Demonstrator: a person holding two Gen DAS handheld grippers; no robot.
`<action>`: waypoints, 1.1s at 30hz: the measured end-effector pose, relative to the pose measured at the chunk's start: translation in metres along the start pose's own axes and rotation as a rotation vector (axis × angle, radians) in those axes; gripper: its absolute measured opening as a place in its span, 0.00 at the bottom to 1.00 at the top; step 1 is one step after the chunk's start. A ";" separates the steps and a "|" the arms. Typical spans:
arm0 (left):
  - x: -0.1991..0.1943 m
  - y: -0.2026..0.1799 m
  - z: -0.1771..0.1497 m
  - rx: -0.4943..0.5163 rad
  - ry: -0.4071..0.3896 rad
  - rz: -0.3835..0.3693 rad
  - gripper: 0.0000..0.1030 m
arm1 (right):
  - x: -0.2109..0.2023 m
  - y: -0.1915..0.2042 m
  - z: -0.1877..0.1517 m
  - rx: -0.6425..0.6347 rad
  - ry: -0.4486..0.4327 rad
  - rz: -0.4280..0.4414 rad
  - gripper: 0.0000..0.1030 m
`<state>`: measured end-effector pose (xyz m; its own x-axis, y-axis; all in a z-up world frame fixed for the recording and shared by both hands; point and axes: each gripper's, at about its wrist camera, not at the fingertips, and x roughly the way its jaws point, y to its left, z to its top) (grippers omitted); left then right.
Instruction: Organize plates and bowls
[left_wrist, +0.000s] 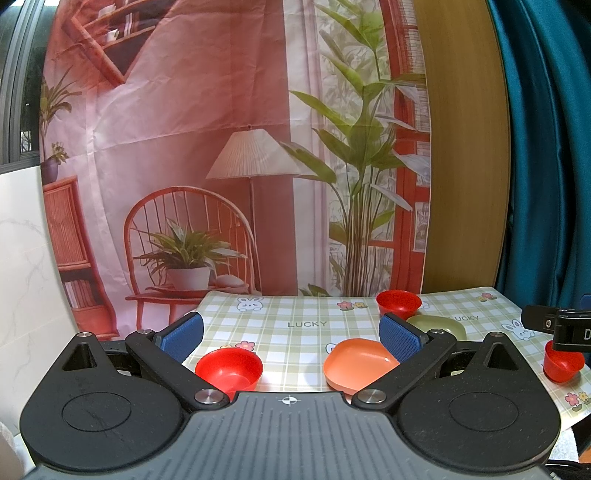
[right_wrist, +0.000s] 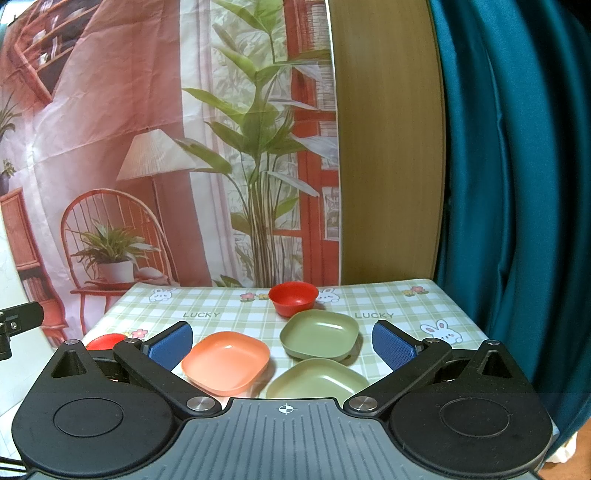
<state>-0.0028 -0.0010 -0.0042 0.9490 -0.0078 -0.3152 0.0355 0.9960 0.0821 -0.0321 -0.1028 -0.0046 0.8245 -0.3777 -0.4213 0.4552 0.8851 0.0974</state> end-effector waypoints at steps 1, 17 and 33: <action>0.000 0.000 0.000 -0.001 0.001 -0.001 0.99 | 0.000 0.000 0.000 0.000 0.000 0.000 1.00; 0.008 0.008 0.010 -0.013 -0.021 0.020 1.00 | 0.008 -0.002 0.008 -0.041 -0.011 0.012 1.00; 0.072 0.027 0.069 0.035 -0.127 0.073 0.99 | 0.082 -0.015 0.068 0.015 -0.155 0.118 1.00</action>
<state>0.0886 0.0196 0.0408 0.9814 0.0511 -0.1849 -0.0264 0.9907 0.1337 0.0520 -0.1652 0.0204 0.9139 -0.3095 -0.2626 0.3560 0.9220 0.1521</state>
